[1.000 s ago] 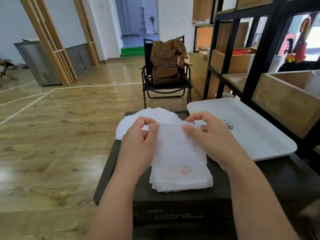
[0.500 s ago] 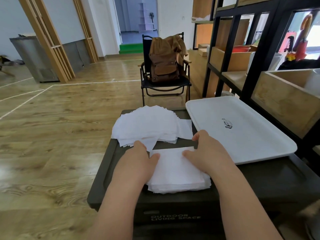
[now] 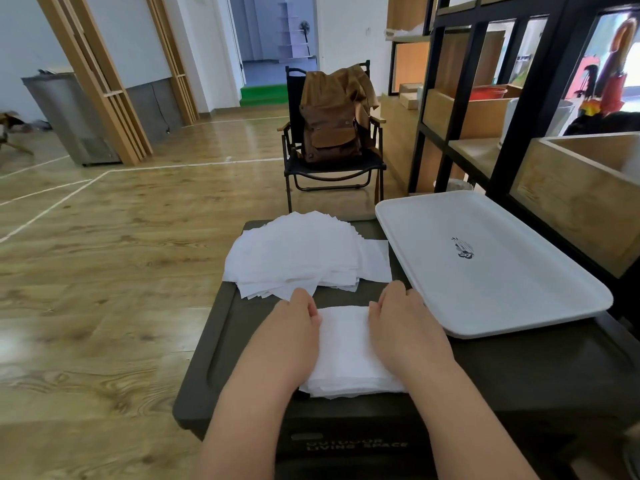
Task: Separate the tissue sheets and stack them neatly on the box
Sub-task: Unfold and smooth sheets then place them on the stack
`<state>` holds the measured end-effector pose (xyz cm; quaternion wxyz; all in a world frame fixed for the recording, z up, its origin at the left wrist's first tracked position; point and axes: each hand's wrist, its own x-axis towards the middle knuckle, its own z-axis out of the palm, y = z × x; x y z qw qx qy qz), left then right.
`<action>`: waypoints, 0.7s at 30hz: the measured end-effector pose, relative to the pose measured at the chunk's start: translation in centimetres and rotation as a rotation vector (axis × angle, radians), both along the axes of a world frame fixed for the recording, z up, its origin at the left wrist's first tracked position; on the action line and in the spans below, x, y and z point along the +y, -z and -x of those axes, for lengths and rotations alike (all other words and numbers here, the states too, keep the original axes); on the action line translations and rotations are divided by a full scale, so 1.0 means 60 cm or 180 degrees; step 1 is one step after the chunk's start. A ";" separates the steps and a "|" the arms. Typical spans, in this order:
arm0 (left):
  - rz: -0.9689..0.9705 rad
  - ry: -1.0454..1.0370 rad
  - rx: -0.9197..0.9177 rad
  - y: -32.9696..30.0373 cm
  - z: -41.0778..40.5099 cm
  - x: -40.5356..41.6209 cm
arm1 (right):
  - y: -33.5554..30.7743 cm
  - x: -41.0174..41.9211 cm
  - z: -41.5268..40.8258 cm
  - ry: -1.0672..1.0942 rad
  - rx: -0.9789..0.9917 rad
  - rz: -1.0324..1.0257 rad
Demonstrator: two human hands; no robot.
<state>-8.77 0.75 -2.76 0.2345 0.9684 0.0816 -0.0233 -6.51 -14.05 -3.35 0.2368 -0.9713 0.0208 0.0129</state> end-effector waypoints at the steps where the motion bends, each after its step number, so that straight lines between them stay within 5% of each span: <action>1: -0.0100 -0.0003 -0.0057 0.003 0.003 -0.005 | 0.005 0.000 0.000 -0.0030 -0.0043 0.0117; 9: -0.0774 -0.0118 -0.0416 0.038 0.017 -0.014 | 0.021 -0.002 -0.010 -0.0189 -0.0081 0.0321; 21: -0.0649 0.0016 -0.0275 0.012 0.006 -0.014 | -0.019 0.010 -0.021 -0.0247 0.0322 0.0205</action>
